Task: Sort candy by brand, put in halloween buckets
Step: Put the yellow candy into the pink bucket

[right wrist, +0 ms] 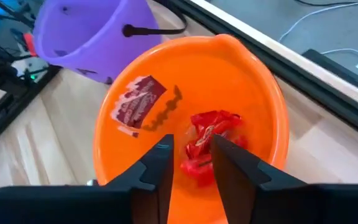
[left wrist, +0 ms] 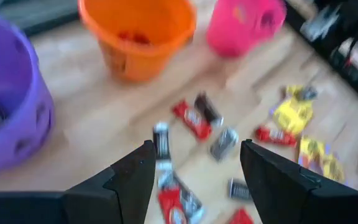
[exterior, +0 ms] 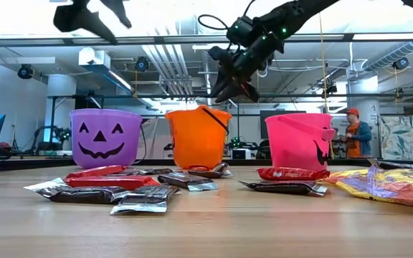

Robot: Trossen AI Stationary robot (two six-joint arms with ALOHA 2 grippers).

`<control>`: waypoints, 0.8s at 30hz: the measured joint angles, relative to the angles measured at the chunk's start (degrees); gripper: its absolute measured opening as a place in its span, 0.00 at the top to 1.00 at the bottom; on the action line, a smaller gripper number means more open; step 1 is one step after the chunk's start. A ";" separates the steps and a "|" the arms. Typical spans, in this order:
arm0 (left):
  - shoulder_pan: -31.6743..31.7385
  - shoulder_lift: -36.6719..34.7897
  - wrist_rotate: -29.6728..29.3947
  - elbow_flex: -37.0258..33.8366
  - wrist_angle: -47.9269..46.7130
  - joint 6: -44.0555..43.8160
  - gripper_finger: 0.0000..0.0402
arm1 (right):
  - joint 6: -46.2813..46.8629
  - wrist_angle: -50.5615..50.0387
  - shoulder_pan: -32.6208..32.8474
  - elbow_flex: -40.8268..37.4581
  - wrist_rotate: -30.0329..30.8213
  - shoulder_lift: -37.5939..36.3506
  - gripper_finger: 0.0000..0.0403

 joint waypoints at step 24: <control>-0.68 31.86 20.69 -0.09 -3.09 -12.90 0.46 | -3.74 -12.50 3.31 3.49 -0.27 -6.36 0.68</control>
